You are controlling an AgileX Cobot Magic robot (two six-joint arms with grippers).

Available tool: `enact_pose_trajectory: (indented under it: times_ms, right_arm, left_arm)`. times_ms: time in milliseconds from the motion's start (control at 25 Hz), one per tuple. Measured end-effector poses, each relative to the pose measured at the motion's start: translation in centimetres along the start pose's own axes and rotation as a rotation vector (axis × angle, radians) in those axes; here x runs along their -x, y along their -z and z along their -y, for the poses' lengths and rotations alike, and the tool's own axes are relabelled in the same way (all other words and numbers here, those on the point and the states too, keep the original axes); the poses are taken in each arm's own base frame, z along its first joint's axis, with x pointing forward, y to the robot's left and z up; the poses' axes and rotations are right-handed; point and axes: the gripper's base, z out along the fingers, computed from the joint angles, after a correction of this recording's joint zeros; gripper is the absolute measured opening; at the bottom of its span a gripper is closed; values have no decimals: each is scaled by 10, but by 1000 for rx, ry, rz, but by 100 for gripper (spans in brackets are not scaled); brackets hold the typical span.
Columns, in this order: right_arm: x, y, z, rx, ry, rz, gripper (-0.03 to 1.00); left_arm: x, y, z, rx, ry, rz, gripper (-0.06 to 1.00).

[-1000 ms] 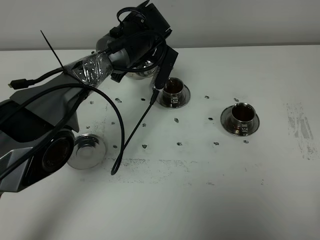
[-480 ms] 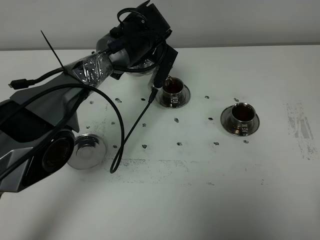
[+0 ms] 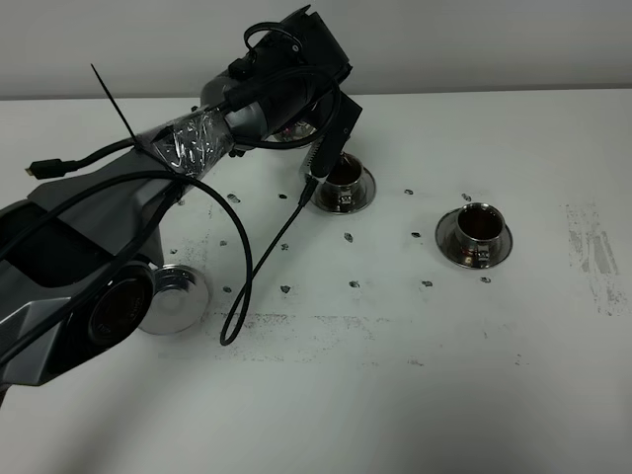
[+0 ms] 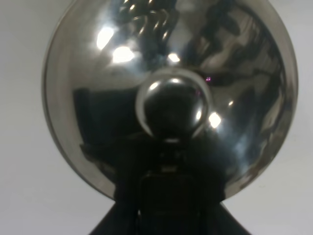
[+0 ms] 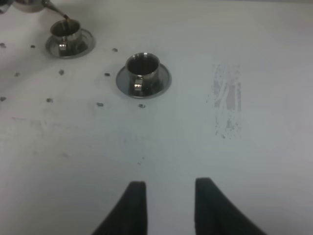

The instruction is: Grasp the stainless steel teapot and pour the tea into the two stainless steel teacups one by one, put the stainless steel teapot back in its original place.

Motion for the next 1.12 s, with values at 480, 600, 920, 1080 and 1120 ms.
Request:
enact_pose_trajectory:
  times_ms: [480, 600, 920, 1080, 1120]
  right_arm:
    - [0, 0, 0, 0, 0, 0, 23]
    - [0, 0, 0, 0, 0, 0, 23]
    - [0, 0, 0, 0, 0, 0, 23]
    - [0, 0, 0, 0, 0, 0, 23]
    - [0, 0, 0, 0, 0, 0, 23]
  left_arm:
    - [-1, 1, 0, -1, -11, -19, 20]
    - [-1, 1, 0, 0, -15, -21, 20]
    - [-2, 1, 0, -3, -17, -26, 20]
    - [-1, 0, 2, -20, -1, -2, 20]
    - [-1, -1, 2, -26, 5, 6, 20]
